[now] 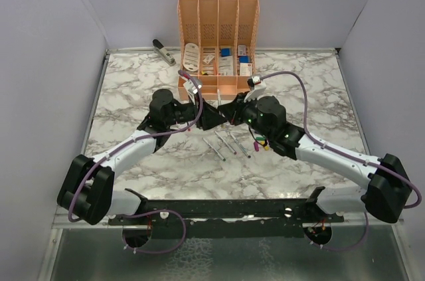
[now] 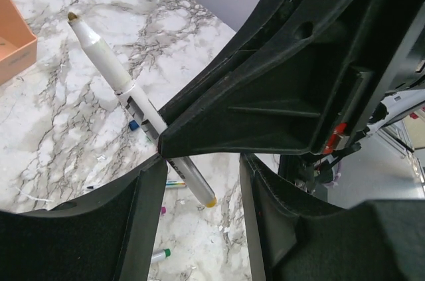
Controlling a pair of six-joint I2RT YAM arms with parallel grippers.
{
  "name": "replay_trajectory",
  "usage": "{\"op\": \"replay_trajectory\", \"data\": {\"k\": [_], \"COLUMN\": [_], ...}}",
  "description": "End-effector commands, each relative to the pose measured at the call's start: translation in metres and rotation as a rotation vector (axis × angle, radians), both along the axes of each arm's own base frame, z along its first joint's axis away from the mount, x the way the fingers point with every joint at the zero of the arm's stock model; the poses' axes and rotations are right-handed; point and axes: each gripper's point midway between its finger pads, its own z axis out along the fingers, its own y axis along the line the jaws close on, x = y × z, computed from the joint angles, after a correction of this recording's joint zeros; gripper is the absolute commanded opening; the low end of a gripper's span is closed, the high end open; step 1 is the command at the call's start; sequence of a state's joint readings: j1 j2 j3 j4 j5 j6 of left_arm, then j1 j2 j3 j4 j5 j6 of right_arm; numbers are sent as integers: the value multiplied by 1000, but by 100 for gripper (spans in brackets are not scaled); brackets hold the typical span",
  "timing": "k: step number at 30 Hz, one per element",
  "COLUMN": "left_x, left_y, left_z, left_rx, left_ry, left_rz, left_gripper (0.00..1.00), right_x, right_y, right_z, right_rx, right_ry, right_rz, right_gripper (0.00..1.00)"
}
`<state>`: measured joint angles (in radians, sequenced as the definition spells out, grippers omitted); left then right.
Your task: Insert the pens into the pen caps
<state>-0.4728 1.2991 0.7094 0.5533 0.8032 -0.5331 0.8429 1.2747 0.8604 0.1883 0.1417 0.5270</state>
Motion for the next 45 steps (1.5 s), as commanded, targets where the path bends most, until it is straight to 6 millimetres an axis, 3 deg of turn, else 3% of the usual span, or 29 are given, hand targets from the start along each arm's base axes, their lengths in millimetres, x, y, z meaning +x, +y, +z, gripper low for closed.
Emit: {"op": "replay_trajectory", "data": {"k": [1, 10, 17, 22, 25, 32, 36, 41, 45], "left_x": [0, 9, 16, 20, 22, 26, 28, 30, 30], "left_y": [-11, -14, -11, -10, -9, -2, 4, 8, 9], "left_z": [12, 11, 13, 14, 7, -29, -40, -49, -56], "left_rx": [-26, -22, -29, -32, -22, 41, 84, 151, 204], "left_ry": [-42, -40, -39, -37, -18, 73, 90, 84, 86], "left_rz": [-45, -18, 33, 60, 78, 138, 176, 184, 169], "left_gripper": [51, 44, 0, 0, 0, 0, 0, 0, 0], "right_x": [-5, -7, -8, -4, 2, 6, -2, -22, -42], "right_y": [3, 5, 9, 5, -7, -64, -107, -152, -167], "right_z": [32, 31, 16, 12, 19, 32, 10, -53, -95], "right_rx": [102, 117, 87, 28, -14, -87, -165, -391, -525], "right_ry": [-63, -50, -17, -25, -62, -100, -19, 220, 359], "right_rz": [22, 33, 46, 28, -18, -236, -391, -550, -559], "right_gripper": [1, 1, 1, 3, 15, 23, 23, 29, 24]}}
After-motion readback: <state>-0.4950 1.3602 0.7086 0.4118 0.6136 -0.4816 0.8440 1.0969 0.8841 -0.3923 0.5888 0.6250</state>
